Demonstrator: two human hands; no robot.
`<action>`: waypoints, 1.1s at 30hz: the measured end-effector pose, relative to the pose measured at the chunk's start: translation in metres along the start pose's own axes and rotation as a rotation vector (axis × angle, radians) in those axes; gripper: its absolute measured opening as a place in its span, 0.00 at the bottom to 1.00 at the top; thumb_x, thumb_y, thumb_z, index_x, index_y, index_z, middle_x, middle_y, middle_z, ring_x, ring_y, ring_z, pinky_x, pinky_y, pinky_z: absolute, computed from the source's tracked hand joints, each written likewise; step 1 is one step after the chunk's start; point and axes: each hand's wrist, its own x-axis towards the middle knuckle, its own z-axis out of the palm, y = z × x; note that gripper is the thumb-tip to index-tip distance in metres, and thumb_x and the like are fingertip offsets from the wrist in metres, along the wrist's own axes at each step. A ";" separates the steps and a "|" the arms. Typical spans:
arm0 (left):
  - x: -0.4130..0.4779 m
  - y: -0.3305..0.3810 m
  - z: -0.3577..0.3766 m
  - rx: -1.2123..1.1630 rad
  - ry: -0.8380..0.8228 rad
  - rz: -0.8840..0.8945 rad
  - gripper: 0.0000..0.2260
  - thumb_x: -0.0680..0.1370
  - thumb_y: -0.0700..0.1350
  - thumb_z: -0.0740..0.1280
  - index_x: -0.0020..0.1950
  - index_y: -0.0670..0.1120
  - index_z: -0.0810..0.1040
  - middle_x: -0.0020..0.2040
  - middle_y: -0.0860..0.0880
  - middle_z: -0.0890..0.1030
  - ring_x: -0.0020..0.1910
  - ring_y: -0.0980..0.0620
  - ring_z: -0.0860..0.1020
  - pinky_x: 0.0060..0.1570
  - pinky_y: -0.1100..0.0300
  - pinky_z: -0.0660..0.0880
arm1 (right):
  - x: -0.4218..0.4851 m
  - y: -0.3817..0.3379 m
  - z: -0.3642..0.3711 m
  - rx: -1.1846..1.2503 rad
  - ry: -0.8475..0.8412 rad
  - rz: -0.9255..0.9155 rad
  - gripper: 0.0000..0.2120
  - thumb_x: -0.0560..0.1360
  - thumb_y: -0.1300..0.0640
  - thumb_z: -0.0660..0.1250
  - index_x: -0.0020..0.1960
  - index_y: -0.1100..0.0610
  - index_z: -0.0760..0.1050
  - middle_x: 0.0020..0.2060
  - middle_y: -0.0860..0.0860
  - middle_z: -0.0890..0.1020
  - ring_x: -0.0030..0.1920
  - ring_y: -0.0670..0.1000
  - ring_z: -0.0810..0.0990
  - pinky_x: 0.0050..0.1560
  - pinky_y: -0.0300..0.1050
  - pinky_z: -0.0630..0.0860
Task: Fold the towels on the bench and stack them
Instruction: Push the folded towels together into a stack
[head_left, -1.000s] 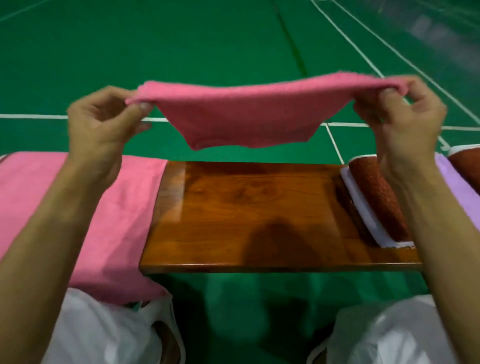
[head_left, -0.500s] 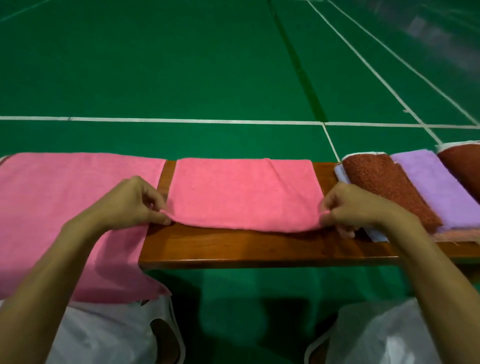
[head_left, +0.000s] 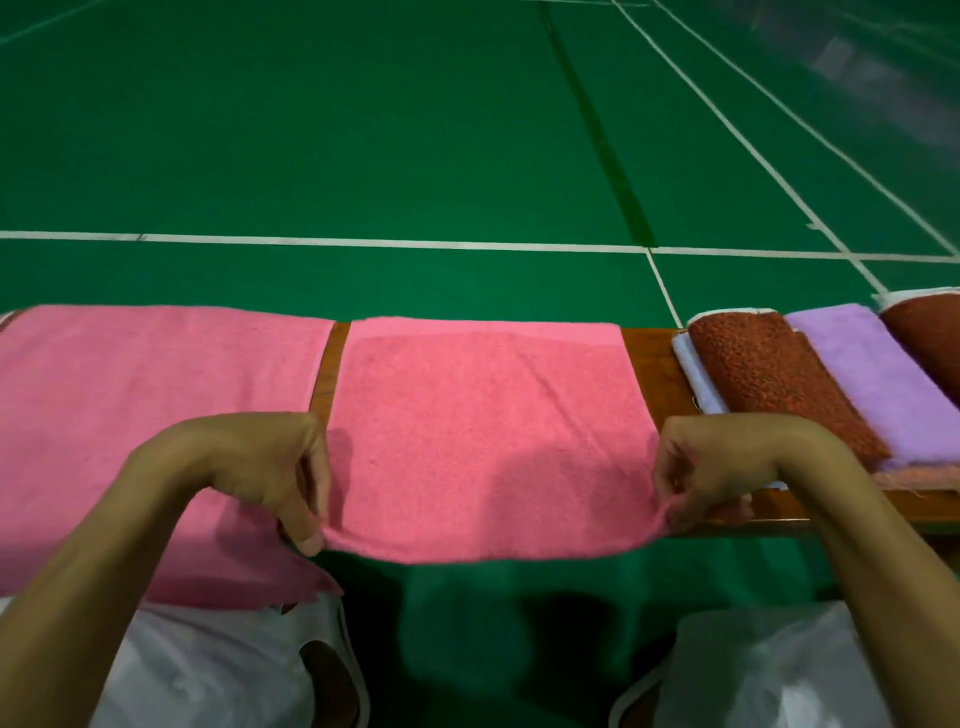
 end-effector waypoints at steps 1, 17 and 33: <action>-0.001 0.002 0.000 -0.013 0.004 0.020 0.05 0.70 0.47 0.82 0.41 0.48 0.90 0.38 0.46 0.87 0.36 0.49 0.83 0.42 0.59 0.77 | -0.003 -0.002 -0.001 0.009 -0.007 0.008 0.05 0.74 0.55 0.77 0.43 0.56 0.85 0.33 0.59 0.85 0.28 0.50 0.79 0.29 0.39 0.74; 0.131 0.043 0.044 0.481 0.948 0.099 0.32 0.83 0.62 0.43 0.85 0.50 0.50 0.85 0.50 0.47 0.84 0.49 0.42 0.82 0.44 0.45 | 0.107 -0.090 0.045 -0.174 0.910 -0.347 0.31 0.84 0.44 0.48 0.84 0.50 0.46 0.84 0.47 0.45 0.83 0.50 0.41 0.82 0.55 0.41; 0.111 -0.012 0.041 0.575 0.943 -0.090 0.34 0.81 0.68 0.36 0.84 0.53 0.40 0.84 0.50 0.39 0.83 0.49 0.36 0.81 0.45 0.39 | 0.099 -0.023 0.044 -0.255 0.885 0.073 0.39 0.77 0.32 0.32 0.84 0.48 0.37 0.83 0.49 0.38 0.81 0.51 0.34 0.80 0.58 0.36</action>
